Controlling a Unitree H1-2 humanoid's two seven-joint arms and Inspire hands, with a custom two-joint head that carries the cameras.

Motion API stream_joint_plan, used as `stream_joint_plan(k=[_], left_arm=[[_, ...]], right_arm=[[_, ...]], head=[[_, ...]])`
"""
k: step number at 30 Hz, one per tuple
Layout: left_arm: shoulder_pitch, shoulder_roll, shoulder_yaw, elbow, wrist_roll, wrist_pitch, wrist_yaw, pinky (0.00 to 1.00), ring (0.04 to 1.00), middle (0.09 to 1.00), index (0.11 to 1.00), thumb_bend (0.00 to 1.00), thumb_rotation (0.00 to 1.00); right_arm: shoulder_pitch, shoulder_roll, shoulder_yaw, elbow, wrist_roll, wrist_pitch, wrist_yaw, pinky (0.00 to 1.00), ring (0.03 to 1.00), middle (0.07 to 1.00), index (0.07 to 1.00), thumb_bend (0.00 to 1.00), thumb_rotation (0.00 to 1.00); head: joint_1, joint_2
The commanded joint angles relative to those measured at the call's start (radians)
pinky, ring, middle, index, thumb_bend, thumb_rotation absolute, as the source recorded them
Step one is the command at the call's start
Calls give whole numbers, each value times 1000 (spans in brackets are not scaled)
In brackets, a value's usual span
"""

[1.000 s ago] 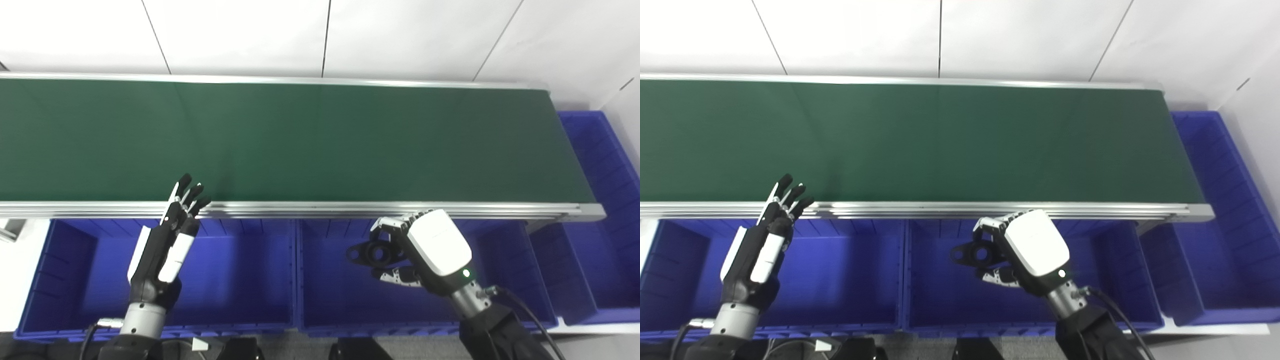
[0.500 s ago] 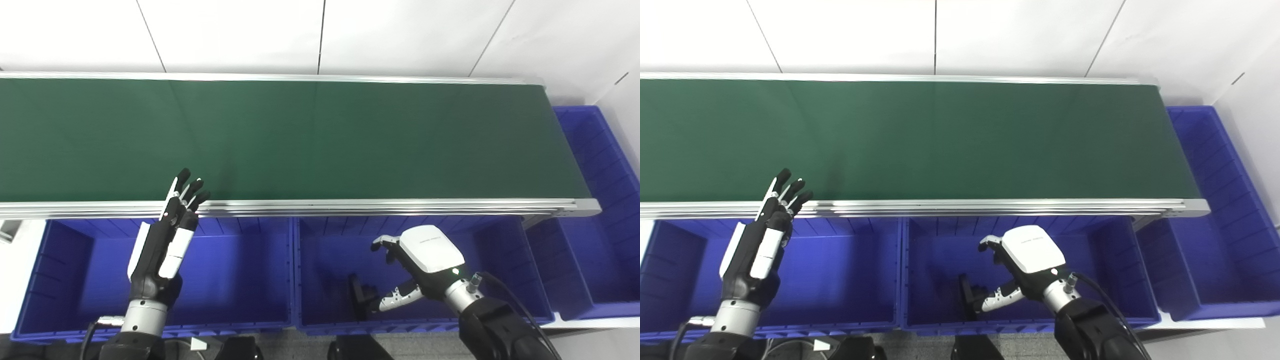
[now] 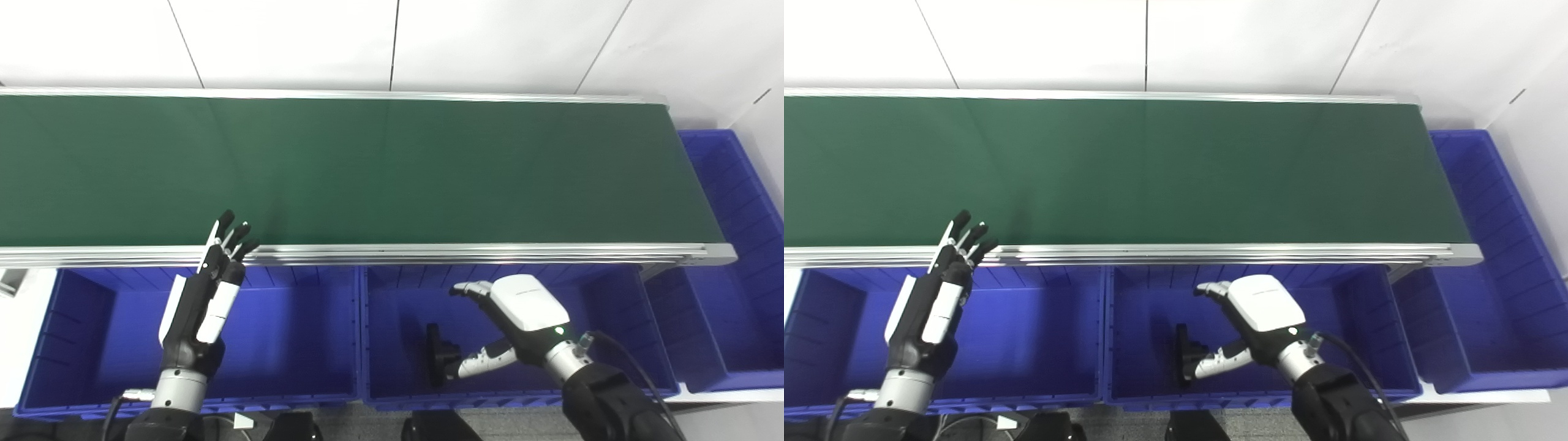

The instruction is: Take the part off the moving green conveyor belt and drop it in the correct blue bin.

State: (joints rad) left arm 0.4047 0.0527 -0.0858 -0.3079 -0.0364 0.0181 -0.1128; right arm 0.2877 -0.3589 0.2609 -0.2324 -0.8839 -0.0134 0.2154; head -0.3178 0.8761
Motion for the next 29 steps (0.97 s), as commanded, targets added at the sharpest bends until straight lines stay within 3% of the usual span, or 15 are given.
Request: stream_joint_plan(k=[1, 6, 8, 10, 14, 19, 22, 29], left_arm=[[6, -4, -10, -10, 8, -74, -1, 1000, 915, 958, 1000, 586, 831], [32, -13, -25, -4, 37, -109, 11, 1000, 957, 979, 1000, 597, 831], [42, -20, -31, -1, 67, -130, 22, 1000, 969, 990, 1000, 603, 835], [51, -29, -36, 3, 89, -150, 31, 1000, 989, 998, 1000, 625, 850], [62, -42, -44, 39, 129, -241, 54, 1000, 1000, 1000, 1000, 649, 901], [74, -65, -48, 89, 135, -340, 77, 1000, 1000, 1000, 1000, 646, 939], [81, -75, -50, 104, 145, -357, 89, 1000, 1000, 1000, 1000, 686, 937], [91, -91, -60, 131, 155, -380, 107, 1000, 990, 1000, 1000, 685, 909]], right_arm=[[29, 22, -31, -54, 164, -68, -46, 573, 713, 790, 797, 807, 780], [127, 155, -116, -204, 564, 24, -43, 600, 714, 800, 799, 708, 834], [182, 263, -159, -258, 765, 93, -67, 636, 736, 816, 809, 684, 828], [215, 348, -183, -266, 879, 83, -104, 732, 797, 865, 851, 716, 839], [230, 413, -225, -211, 907, -29, -149, 818, 848, 899, 870, 707, 916], [212, 408, -277, -109, 969, -96, -153, 915, 923, 961, 950, 689, 991], [202, 393, -284, -56, 977, -145, -149, 928, 928, 975, 954, 660, 983], [198, 366, -282, 16, 934, -216, -155, 910, 911, 971, 945, 696, 971]], head=[[4, -1], [64, -44], [83, -58], [97, -71], [127, -105], [177, -155], [195, -171], [239, -225]])
